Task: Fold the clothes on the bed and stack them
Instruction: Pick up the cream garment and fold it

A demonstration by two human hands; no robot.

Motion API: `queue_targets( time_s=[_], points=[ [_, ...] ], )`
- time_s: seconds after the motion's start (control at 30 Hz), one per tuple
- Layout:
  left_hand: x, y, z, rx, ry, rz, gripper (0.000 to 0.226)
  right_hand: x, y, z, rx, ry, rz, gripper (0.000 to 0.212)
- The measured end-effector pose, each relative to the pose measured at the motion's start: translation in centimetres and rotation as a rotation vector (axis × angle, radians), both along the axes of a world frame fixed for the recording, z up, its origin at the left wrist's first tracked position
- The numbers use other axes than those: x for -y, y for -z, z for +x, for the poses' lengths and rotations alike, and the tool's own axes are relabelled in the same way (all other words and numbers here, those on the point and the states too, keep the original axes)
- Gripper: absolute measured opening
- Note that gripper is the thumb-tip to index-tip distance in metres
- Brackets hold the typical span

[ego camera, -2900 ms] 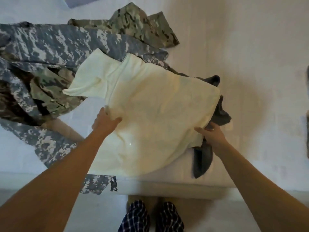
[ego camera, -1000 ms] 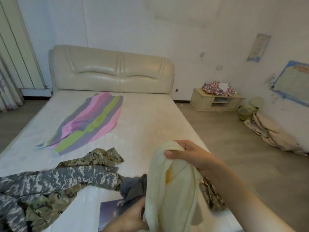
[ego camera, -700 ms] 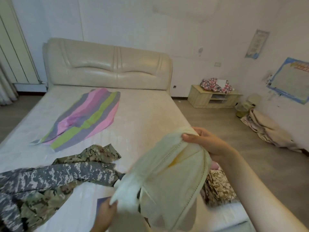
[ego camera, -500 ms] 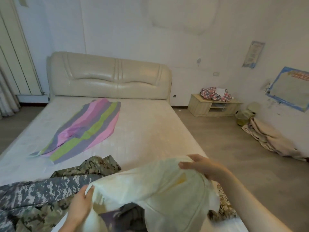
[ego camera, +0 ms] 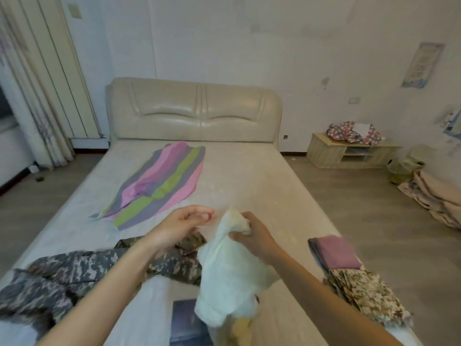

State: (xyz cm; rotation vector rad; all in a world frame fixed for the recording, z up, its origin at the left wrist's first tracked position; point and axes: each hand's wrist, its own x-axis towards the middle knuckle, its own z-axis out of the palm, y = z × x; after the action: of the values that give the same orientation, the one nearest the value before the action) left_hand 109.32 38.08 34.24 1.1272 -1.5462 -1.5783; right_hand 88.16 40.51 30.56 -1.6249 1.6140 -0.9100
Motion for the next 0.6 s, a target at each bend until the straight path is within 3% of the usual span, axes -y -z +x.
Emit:
queue_targets(
  time_s=[0.07, 0.17, 0.27, 0.3, 0.37, 0.43, 0.53, 0.6],
  points=[
    [-0.2, 1.7, 1.9, 0.082, -0.001, -0.059, 0.03, 0.4, -0.7, -1.3, 0.131, 0.104, 0.0, 0.034],
    [-2.2, 5.7, 3.4, 0.211, 0.243, 0.008, 0.071, 1.4, -2.9, -2.4, 0.308, 0.243, -0.013, 0.029],
    [-4.2, 6.7, 1.1, 0.057, 0.357, -0.008, 0.092, 2.2, -6.1, -2.6, 0.538, 0.232, 0.024, 0.025],
    [-4.3, 6.5, 0.5, 0.018, 0.282, -0.088, 0.086, 2.5, -7.3, -2.6, 0.585, 0.217, 0.045, 0.023],
    [-3.2, 5.3, 0.0, 0.0, -0.039, -0.222, 0.049, 3.2, -9.3, -2.8, 0.62, 0.208, 0.09, 0.023],
    [-1.5, 2.9, 0.2, -0.052, -0.31, -0.195, 0.025, 3.8, -10.9, -3.5, 0.613, 0.212, 0.113, 0.025],
    [0.6, -2.3, 0.7, -0.105, -0.408, -0.172, 0.029, 4.7, -11.8, -4.3, 0.609, 0.195, 0.209, 0.033],
    [1.5, -5.8, 0.6, -0.143, -0.355, -0.27, 0.025, 4.8, -12.0, -4.1, 0.425, 0.194, 0.217, 0.042]
  ],
)
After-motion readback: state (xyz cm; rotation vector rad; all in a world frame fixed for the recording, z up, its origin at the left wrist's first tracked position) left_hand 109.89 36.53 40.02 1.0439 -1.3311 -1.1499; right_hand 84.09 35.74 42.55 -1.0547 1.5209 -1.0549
